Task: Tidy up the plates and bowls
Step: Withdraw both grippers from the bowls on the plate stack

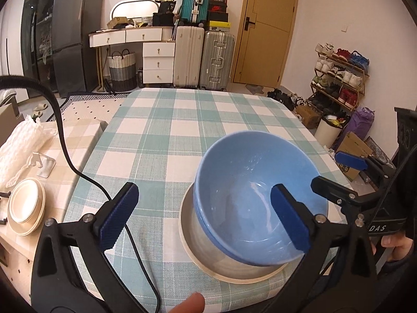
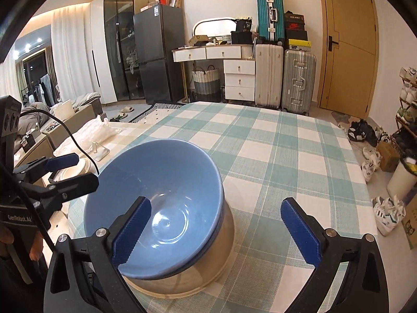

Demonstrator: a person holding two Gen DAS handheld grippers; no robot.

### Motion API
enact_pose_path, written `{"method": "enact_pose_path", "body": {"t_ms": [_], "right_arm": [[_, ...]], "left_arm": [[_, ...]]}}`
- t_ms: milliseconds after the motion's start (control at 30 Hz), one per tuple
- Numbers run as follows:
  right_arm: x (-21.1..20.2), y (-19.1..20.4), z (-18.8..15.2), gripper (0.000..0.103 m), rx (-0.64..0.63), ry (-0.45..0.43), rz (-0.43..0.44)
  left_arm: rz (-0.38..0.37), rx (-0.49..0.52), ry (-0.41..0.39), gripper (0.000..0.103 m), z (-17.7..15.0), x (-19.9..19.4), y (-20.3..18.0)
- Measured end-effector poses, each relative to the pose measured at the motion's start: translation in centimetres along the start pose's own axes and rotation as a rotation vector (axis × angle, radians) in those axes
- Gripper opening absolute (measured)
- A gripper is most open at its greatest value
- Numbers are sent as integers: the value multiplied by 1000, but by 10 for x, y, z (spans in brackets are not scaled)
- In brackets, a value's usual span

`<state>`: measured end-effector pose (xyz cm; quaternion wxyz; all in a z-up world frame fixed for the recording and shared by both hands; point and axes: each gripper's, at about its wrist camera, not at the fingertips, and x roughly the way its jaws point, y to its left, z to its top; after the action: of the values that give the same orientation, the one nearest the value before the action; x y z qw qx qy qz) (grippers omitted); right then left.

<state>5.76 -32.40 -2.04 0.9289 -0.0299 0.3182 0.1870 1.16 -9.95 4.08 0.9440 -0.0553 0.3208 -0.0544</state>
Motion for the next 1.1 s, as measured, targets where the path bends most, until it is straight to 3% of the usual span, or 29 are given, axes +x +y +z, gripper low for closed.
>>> {"method": "enact_pose_path", "body": {"t_ms": [400,767,1100], "right_arm": [[-18,-4,-20,102,8,-101,-25],[-28,-21,-37,102,75,-134,-56],[-36,-25,-50,102,86,-181,-102]], "left_arm": [[-17,-23,-61,101,-13,-27,23],[45,-17,-131,101,-30,-45,45],[91,-5,-166,101,-51,-37,47]]}}
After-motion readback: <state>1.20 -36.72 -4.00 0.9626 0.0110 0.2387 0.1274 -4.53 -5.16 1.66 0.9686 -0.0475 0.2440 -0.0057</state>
